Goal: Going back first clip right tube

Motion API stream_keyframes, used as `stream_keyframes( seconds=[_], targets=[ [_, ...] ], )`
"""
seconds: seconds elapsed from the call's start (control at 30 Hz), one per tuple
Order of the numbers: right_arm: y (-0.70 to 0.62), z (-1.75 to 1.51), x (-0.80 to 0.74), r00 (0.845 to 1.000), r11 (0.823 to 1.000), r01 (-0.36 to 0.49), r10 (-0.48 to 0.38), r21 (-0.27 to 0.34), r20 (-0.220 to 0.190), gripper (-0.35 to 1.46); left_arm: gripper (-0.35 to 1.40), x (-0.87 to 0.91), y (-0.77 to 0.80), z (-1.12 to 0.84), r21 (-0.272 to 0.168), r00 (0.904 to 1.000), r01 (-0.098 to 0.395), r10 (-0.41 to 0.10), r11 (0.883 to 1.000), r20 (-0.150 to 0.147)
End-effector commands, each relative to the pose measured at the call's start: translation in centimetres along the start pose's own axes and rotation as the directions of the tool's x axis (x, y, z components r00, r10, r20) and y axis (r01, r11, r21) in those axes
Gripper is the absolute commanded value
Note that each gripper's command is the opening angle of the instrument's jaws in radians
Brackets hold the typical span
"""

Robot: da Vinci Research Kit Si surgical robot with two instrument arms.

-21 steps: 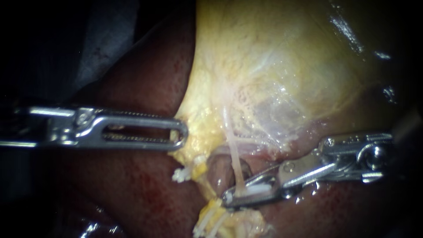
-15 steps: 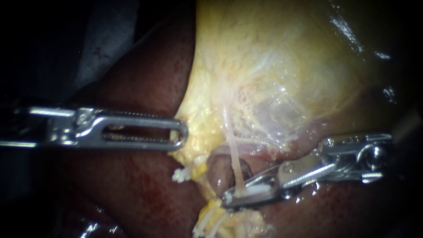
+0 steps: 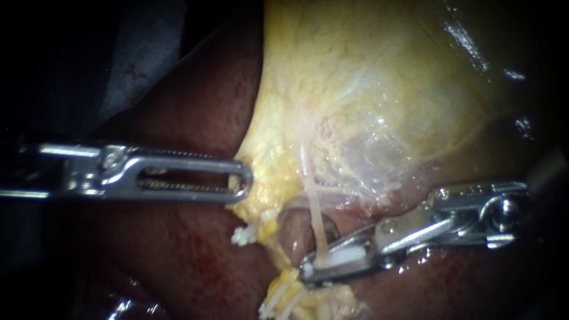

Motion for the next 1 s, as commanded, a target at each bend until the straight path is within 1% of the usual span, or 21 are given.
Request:
stream_keyframes(
  seconds=[0.03, 0.2, 0.43, 0.6, 0.8, 0.93, 1.0],
  targets=[
    [0.00, 0.00, 0.00, 1.000, 1.000, 0.000, 0.000, -0.004, -0.004, 0.32, -0.35, 0.00, 0.00, 0.00, 0.000, 1.0000, 0.000, 0.000, 1.000, 0.000],
    [0.02, 0.00, 0.01, 1.000, 1.000, -0.001, 0.001, -0.015, -0.013, 0.41, -0.35, 0.00, 0.00, 0.00, 0.000, 1.0000, 0.000, 0.000, 1.000, 0.000],
    [0.02, -0.04, 0.06, 1.000, 1.000, 0.012, -0.012, -0.025, -0.023, 0.42, -0.35, 0.00, 0.00, 0.00, 0.000, 1.0000, 0.000, 0.000, 1.000, 0.000],
    [0.00, -0.17, 0.13, 0.999, 0.999, 0.016, -0.017, -0.036, -0.036, 0.42, -0.35, 0.00, 0.00, 0.00, 0.000, 1.0000, -0.001, 0.001, 1.000, 0.000],
    [-0.08, -0.47, 0.17, 0.998, 0.998, 0.021, -0.024, -0.051, -0.056, 0.42, -0.35, 0.01, 0.01, 0.00, 0.000, 1.0000, -0.001, 0.001, 1.000, 0.000],
    [-0.18, -0.72, 0.25, 0.997, 0.998, 0.014, -0.018, -0.060, -0.070, 0.41, -0.35, 0.01, 0.01, 0.00, 0.000, 1.0000, -0.001, 0.001, 1.000, 0.000],
    [-0.25, -0.87, 0.29, 0.997, 0.998, 0.013, -0.018, -0.063, -0.076, 0.39, -0.35, 0.01, 0.01, 0.00, 0.000, 1.0000, -0.001, 0.001, 1.000, 0.000]
  ],
)
